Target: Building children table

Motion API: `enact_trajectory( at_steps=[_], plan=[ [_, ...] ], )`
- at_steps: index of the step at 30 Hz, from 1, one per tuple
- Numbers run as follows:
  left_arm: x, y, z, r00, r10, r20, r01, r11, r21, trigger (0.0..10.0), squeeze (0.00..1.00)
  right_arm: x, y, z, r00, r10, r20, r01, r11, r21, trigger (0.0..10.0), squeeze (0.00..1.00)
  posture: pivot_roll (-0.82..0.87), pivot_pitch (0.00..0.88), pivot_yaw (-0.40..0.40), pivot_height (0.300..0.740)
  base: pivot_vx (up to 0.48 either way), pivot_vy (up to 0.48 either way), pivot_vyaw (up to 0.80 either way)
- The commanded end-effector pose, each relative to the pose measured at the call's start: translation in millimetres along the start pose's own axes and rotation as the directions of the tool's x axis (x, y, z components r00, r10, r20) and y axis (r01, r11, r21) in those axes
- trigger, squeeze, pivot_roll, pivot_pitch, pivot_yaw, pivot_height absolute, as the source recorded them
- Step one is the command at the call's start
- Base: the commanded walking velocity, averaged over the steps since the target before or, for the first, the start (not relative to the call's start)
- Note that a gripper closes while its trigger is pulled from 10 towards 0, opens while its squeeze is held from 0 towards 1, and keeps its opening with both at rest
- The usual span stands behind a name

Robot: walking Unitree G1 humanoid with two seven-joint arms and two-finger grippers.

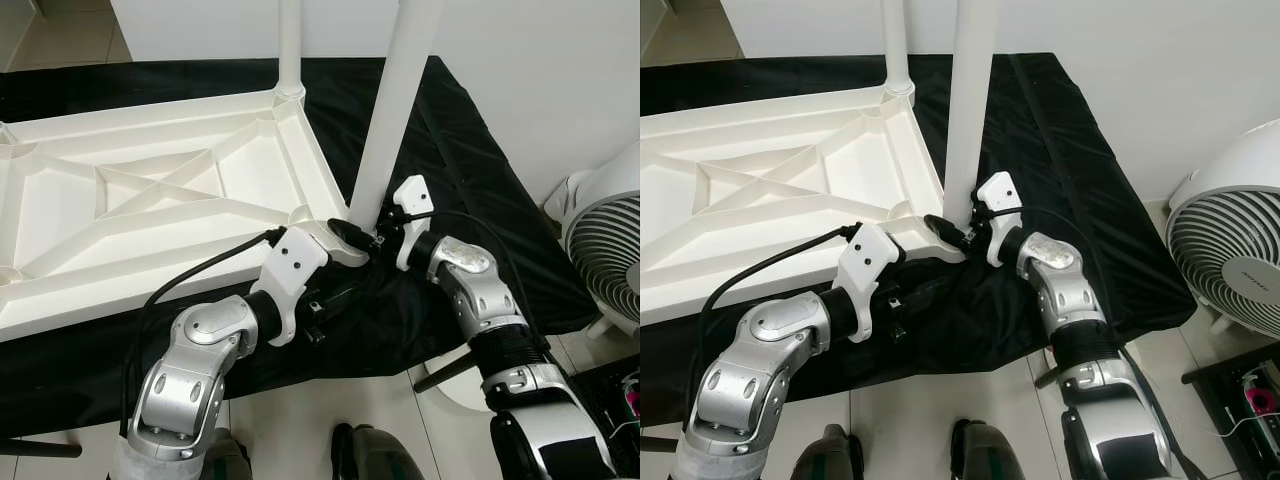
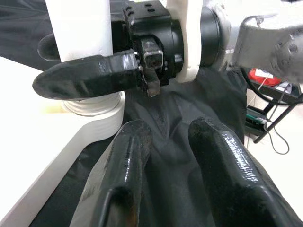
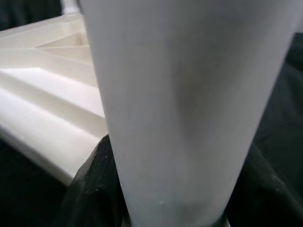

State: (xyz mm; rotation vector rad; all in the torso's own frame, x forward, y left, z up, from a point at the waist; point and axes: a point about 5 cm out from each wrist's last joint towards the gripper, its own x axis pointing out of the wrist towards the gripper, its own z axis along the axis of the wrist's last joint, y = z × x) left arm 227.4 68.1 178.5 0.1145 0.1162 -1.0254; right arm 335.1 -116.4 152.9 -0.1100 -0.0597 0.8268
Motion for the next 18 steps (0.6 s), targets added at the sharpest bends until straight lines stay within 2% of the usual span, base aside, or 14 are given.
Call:
enact_trajectory(
  at_steps=[1, 4, 8, 12, 14, 16, 18],
  plan=[
    [-0.2, 9.1, -5, 0.987, 0.157, -0.015, -0.157, 0.988, 0.003, 10.0, 0.00, -5.5, 2.0, -17, 0.995, -0.066, -0.070, 0.071, 0.995, 0.064, 0.0, 0.00, -0.03, 0.109, -0.023, 0.740, 0.000, 0.000, 0.00],
    [-0.3, 11.0, -5, 0.984, 0.175, -0.014, -0.175, 0.985, 0.002, 10.0, 0.00, -6.6, 3.1, -18, 0.993, -0.095, -0.076, 0.100, 0.993, 0.058, 0.0, 0.00, -0.03, 0.109, -0.022, 0.740, 0.000, 0.000, 0.00],
    [0.1, 17.9, -4, 0.969, 0.247, -0.009, -0.247, 0.969, 0.005, 10.0, 0.00, -10.0, 10.2, -18, 0.983, -0.175, -0.056, 0.179, 0.980, 0.087, 0.0, 0.00, -0.04, 0.109, -0.024, 0.740, 0.000, 0.000, 0.00],
    [0.8, 22.9, -8, 0.950, 0.312, -0.018, -0.311, 0.950, 0.025, 10.0, 0.00, -15.7, 19.0, -20, 0.955, -0.291, -0.057, 0.296, 0.944, 0.142, 0.0, 0.00, -0.04, 0.109, -0.025, 0.740, 0.000, 0.000, 0.00],
    [1.2, 24.0, -9, 0.946, 0.324, -0.025, -0.323, 0.946, 0.035, 10.0, 0.00, -16.7, 20.3, -21, 0.948, -0.313, -0.063, 0.319, 0.936, 0.151, 0.0, 0.00, -0.04, 0.109, -0.025, 0.740, 0.000, 0.000, 0.00],
    [2.8, 24.7, -12, 0.942, 0.335, -0.031, -0.333, 0.942, 0.047, 10.0, 0.00, -19.5, 24.0, -23, 0.916, -0.391, -0.085, 0.400, 0.897, 0.186, 0.0, 0.00, -0.05, 0.110, -0.026, 0.740, 0.000, 0.000, 0.00],
    [3.4, 24.8, -12, 0.941, 0.336, -0.030, -0.334, 0.941, 0.051, 10.0, 0.00, -20.5, 25.3, -24, 0.903, -0.418, -0.094, 0.429, 0.883, 0.193, 0.0, 0.00, -0.05, 0.110, -0.026, 0.740, 0.000, 0.000, 0.00]
  ],
)
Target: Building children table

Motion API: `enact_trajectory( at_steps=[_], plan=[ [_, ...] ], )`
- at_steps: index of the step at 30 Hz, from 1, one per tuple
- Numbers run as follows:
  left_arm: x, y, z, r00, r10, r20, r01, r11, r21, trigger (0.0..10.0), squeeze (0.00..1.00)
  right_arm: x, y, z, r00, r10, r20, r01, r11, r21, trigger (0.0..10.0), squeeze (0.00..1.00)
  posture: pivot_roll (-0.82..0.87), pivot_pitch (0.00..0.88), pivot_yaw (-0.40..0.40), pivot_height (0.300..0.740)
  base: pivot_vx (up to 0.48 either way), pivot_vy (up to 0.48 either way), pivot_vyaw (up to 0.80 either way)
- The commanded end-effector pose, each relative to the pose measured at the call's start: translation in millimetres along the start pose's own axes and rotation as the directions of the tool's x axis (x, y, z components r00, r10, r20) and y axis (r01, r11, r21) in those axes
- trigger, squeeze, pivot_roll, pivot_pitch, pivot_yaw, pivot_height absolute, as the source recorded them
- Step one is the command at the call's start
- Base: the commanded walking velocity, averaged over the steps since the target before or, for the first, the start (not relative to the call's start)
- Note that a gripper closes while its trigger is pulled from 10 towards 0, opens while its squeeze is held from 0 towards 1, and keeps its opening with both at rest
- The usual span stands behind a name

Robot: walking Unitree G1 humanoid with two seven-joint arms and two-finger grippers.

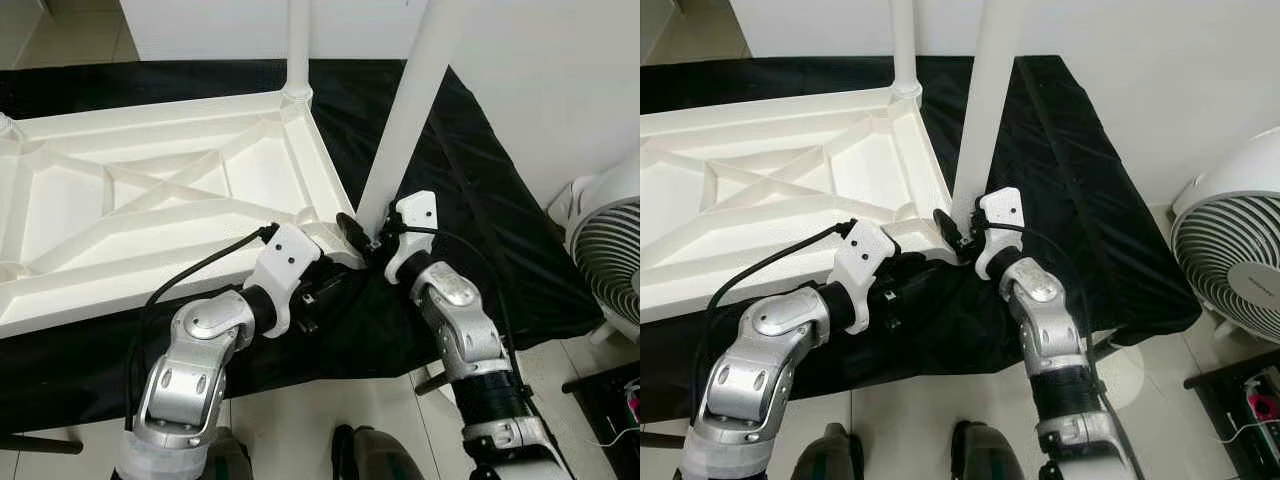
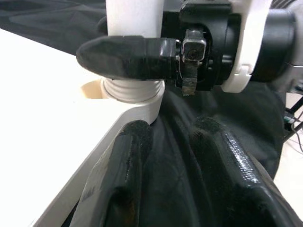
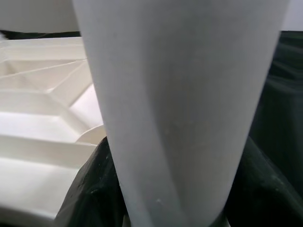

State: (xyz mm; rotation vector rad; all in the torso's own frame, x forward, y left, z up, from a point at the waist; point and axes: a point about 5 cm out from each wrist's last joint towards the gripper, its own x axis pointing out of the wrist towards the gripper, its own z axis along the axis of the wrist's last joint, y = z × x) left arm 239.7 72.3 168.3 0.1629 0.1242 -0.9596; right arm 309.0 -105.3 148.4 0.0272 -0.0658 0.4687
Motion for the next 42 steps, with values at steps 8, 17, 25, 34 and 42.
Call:
enact_trajectory(
  at_steps=[8, 17, 25, 34, 42],
  plan=[
    [4.4, 17.8, -3, 0.958, 0.286, 0.021, -0.286, 0.958, 0.010, 10.0, 0.00, -9.5, -4.7, -15, 0.951, -0.296, -0.092, 0.303, 0.951, 0.063, 0.0, 0.00, -0.08, 0.111, -0.035, 0.740, 0.000, 0.000, 0.00],
    [4.3, 21.5, 5, 0.954, 0.295, 0.048, -0.296, 0.955, 0.001, 10.0, 0.00, -9.3, -5.1, 0, 0.973, -0.226, -0.040, 0.229, 0.968, 0.106, 10.0, 1.00, -0.07, 0.120, -0.008, 0.740, 0.000, 0.000, 0.00],
    [2.0, 21.3, 7, 0.959, 0.280, 0.056, -0.281, 0.960, 0.016, 10.0, 0.00, -13.1, -14.5, 17, 1.000, -0.021, 0.013, 0.021, 0.999, 0.035, 10.0, 1.00, -0.07, 0.119, -0.001, 0.740, 0.000, 0.000, 0.00],
    [-2.3, 16.4, 9, 0.971, 0.232, 0.056, -0.234, 0.972, 0.025, 10.0, 0.00, -12.4, -31.4, 13, 0.960, 0.270, -0.070, -0.275, 0.959, -0.071, 10.0, 0.00, -0.06, 0.118, -0.003, 0.740, 0.000, 0.000, 0.00],
    [-7.3, 2.9, 9, 0.988, 0.144, 0.054, -0.146, 0.989, 0.029, 10.0, 0.00, 8.3, -27.0, 6, 0.901, 0.417, -0.121, -0.428, 0.900, -0.080, 10.0, 0.00, -0.02, 0.116, -0.020, 0.740, 0.000, 0.000, 0.00]
  ],
)
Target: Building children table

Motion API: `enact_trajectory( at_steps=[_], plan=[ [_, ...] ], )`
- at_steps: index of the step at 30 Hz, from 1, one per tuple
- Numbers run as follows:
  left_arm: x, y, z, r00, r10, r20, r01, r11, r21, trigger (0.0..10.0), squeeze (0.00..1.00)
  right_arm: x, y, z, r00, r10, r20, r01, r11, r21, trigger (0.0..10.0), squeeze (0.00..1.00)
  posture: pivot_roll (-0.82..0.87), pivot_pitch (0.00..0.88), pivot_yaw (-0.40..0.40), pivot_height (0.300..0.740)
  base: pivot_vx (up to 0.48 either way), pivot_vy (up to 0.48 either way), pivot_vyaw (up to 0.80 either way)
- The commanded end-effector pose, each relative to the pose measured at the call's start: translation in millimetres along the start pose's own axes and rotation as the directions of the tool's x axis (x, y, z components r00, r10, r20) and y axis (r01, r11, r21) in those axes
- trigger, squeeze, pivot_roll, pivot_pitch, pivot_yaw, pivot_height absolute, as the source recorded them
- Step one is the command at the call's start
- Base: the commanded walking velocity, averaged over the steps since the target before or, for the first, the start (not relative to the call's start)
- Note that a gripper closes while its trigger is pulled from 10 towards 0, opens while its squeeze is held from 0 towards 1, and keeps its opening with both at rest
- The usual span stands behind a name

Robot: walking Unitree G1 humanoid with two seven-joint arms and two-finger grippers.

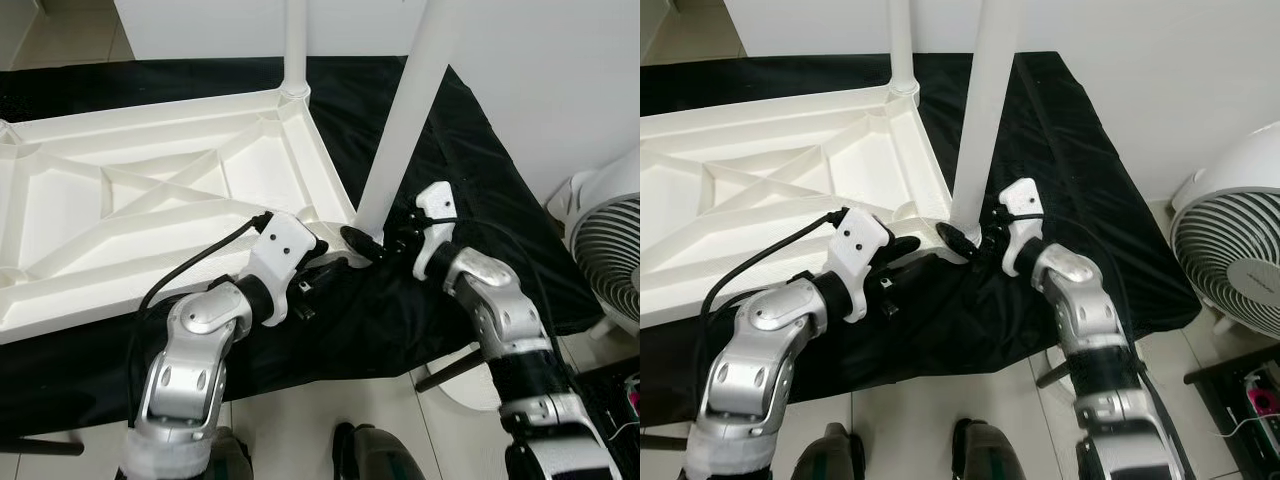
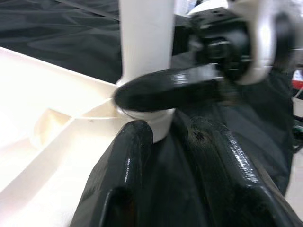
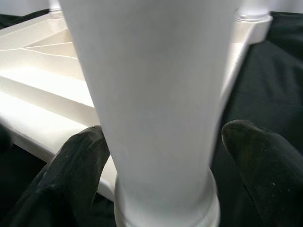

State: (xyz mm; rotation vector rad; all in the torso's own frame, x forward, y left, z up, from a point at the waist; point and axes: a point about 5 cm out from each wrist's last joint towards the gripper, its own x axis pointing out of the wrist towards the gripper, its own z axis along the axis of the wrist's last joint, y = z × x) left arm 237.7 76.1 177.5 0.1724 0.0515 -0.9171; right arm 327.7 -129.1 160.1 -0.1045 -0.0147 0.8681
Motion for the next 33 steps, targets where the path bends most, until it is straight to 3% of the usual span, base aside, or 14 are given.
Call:
enact_trajectory(
  at_steps=[1, 5, 6, 10, 11, 21, 24, 27, 28, 29, 30, 31, 33],
  plan=[
    [-1.6, 0.9, 0, 0.996, 0.094, -0.005, -0.094, 0.996, -0.002, 10.0, 0.00, 5.5, 2.4, -7, 0.999, 0.047, -0.025, -0.047, 0.999, -0.001, 10.0, 0.00, -0.02, 0.116, -0.020, 0.740, 0.000, 0.000, 0.00],
    [-1.9, -0.4, 0, 0.996, 0.090, -0.006, -0.090, 0.996, -0.005, 10.0, 0.00, 9.5, 2.6, -8, 0.997, 0.072, -0.029, -0.073, 0.997, -0.002, 9.9, 0.00, -0.02, 0.114, -0.021, 0.740, 0.000, 0.000, 0.00],
    [-2.3, -1.4, 1, 0.996, 0.084, -0.008, -0.085, 0.996, -0.007, 10.0, 0.00, 12.7, 2.1, -9, 0.996, 0.083, -0.027, -0.083, 0.997, -0.005, 8.2, 0.00, -0.02, 0.114, -0.021, 0.740, 0.000, 0.000, 0.00],
    [-2.6, -2.0, 1, 0.997, 0.081, -0.008, -0.081, 0.997, -0.008, 10.0, 0.00, 14.9, 1.7, -10, 0.996, 0.090, -0.026, -0.090, 0.996, -0.008, 8.2, 0.00, -0.02, 0.114, -0.021, 0.740, 0.000, 0.000, 0.00],
    [-3.3, -2.6, 1, 0.997, 0.077, -0.011, -0.077, 0.997, -0.007, 10.0, 0.00, 17.8, 2.1, -11, 0.995, 0.098, -0.024, -0.098, 0.995, -0.005, 0.0, 0.00, -0.01, 0.113, -0.021, 0.740, 0.000, 0.000, 0.00],
    [-5.3, -3.8, 0, 0.997, 0.075, -0.019, -0.075, 0.997, -0.008, 10.0, 0.00, 18.1, 2.3, -13, 0.998, 0.057, 0.000, -0.057, 0.998, 0.035, 0.0, 0.00, -0.01, 0.113, -0.024, 0.740, 0.000, 0.000, 0.00],
    [-5.2, -4.8, -1, 0.997, 0.070, -0.023, -0.070, 0.997, -0.012, 10.0, 0.00, 13.9, 4.5, -15, 0.998, -0.065, 0.016, 0.064, 0.996, 0.064, 0.0, 0.00, -0.02, 0.110, -0.020, 0.740, 0.000, 0.000, 0.00],
    [-5.0, -5.1, -1, 0.997, 0.068, -0.024, -0.068, 0.998, -0.013, 10.0, 0.00, 12.7, 5.3, -15, 0.994, -0.108, 0.018, 0.107, 0.992, 0.070, 0.0, 0.00, -0.02, 0.110, -0.020, 0.740, 0.000, 0.000, 0.00],
    [-4.2, -4.6, -1, 0.998, 0.065, -0.024, -0.065, 0.998, -0.013, 10.0, 0.00, 13.1, 11.0, -13, 0.985, -0.172, 0.024, 0.169, 0.982, 0.080, 3.6, 0.00, -0.04, 0.115, -0.010, 0.740, 0.000, 0.000, 0.00],
    [-4.2, -4.6, -1, 0.998, 0.065, -0.024, -0.065, 0.998, -0.013, 10.0, 0.00, 13.1, 11.0, -13, 0.985, -0.172, 0.024, 0.169, 0.982, 0.080, 3.6, 0.00, -0.04, 0.115, -0.010, 0.740, 0.000, 0.000, 0.00],
    [-3.3, -4.1, 0, 0.998, 0.063, -0.023, -0.064, 0.998, -0.014, 10.0, 0.00, 13.7, 15.9, -11, 0.976, -0.215, 0.029, 0.212, 0.973, 0.092, 9.3, 0.00, -0.04, 0.115, -0.010, 0.740, 0.000, 0.000, 0.00],
    [-2.0, -3.0, 0, 0.998, 0.065, -0.021, -0.066, 0.998, -0.015, 10.0, 0.00, 15.2, 22.2, -7, 0.961, -0.275, 0.039, 0.270, 0.957, 0.109, 10.0, 0.00, -0.05, 0.119, -0.005, 0.740, 0.000, 0.000, 0.00],
    [-1.2, -2.3, 0, 0.998, 0.067, -0.020, -0.067, 0.998, -0.016, 10.0, 0.00, 15.9, 25.9, -5, 0.948, -0.316, 0.046, 0.309, 0.943, 0.120, 10.0, 0.00, -0.05, 0.119, -0.005, 0.740, 0.000, 0.000, 0.00]
  ],
)
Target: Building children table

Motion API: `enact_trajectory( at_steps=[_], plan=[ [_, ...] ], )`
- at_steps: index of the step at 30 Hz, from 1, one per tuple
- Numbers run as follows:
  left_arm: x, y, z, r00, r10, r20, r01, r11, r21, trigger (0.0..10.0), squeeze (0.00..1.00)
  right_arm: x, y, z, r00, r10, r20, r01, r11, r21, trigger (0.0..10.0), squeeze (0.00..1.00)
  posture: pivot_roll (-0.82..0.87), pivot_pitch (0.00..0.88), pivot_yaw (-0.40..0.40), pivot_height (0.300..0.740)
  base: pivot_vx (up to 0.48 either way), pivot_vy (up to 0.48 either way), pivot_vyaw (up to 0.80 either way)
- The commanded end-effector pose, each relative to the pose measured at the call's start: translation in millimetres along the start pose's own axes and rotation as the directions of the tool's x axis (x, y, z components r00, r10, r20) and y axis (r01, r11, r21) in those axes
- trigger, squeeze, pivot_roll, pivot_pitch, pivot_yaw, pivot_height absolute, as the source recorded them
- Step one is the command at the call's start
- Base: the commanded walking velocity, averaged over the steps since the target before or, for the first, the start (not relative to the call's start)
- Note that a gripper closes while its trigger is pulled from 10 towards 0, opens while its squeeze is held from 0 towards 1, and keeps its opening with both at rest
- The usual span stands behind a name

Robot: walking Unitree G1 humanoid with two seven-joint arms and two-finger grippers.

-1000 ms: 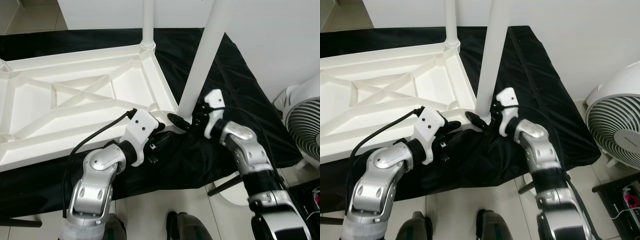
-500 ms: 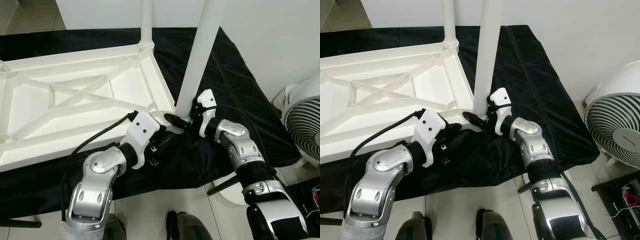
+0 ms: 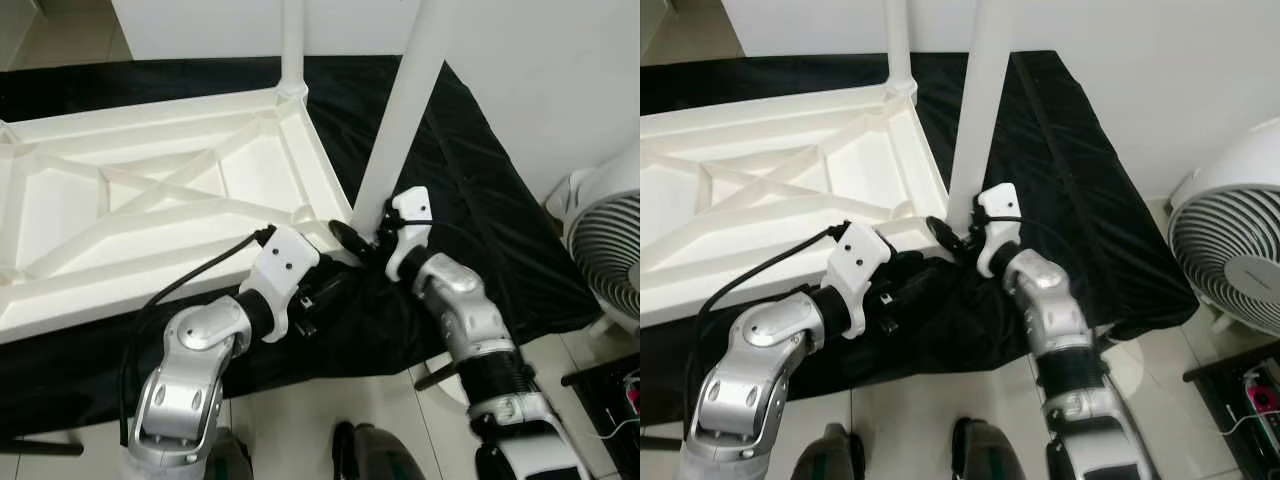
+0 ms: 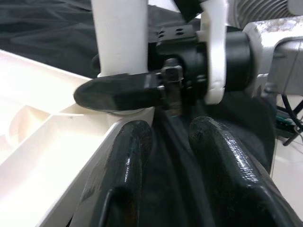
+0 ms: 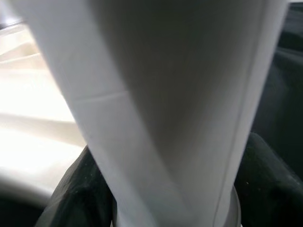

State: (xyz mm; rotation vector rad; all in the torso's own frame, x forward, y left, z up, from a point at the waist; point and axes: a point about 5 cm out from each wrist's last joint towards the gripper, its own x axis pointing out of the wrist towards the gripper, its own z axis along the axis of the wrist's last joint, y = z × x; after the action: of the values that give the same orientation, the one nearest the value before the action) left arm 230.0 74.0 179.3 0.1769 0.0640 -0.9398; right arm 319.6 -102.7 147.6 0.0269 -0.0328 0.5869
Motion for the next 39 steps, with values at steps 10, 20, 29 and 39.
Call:
enact_trajectory(
  at_steps=[10, 20, 29, 39],
  plan=[
    [3.8, 5.4, -1, 0.996, 0.091, -0.004, -0.091, 0.996, -0.024, 10.0, 0.00, 1.5, 14.8, 6, 0.985, -0.174, 0.020, 0.174, 0.985, 0.021, 10.0, 0.00, -0.07, 0.134, 0.003, 0.740, 0.000, 0.000, 0.00],
    [4.7, 5.8, 1, 0.995, 0.096, 0.001, -0.096, 0.995, -0.030, 10.0, 0.00, -1.8, 23.9, 15, 0.974, -0.218, 0.062, 0.217, 0.976, 0.018, 10.0, 1.00, -0.07, 0.143, -0.012, 0.740, 0.000, 0.000, 0.00],
    [4.0, 7.8, 2, 0.993, 0.120, 0.007, -0.119, 0.992, -0.038, 10.0, 0.00, -10.5, 19.5, 30, 0.991, -0.073, 0.108, 0.076, 0.997, -0.018, 10.0, 1.00, -0.08, 0.140, -0.008, 0.740, 0.000, 0.000, 0.00],
    [4.9, 8.8, 3, 0.994, 0.105, 0.008, -0.105, 0.994, -0.026, 10.0, 0.00, -9.7, -13.8, 32, 0.984, 0.176, 0.039, -0.169, 0.977, -0.130, 10.0, 0.00, -0.08, 0.123, 0.005, 0.740, 0.000, 0.000, 0.00]
  ],
)
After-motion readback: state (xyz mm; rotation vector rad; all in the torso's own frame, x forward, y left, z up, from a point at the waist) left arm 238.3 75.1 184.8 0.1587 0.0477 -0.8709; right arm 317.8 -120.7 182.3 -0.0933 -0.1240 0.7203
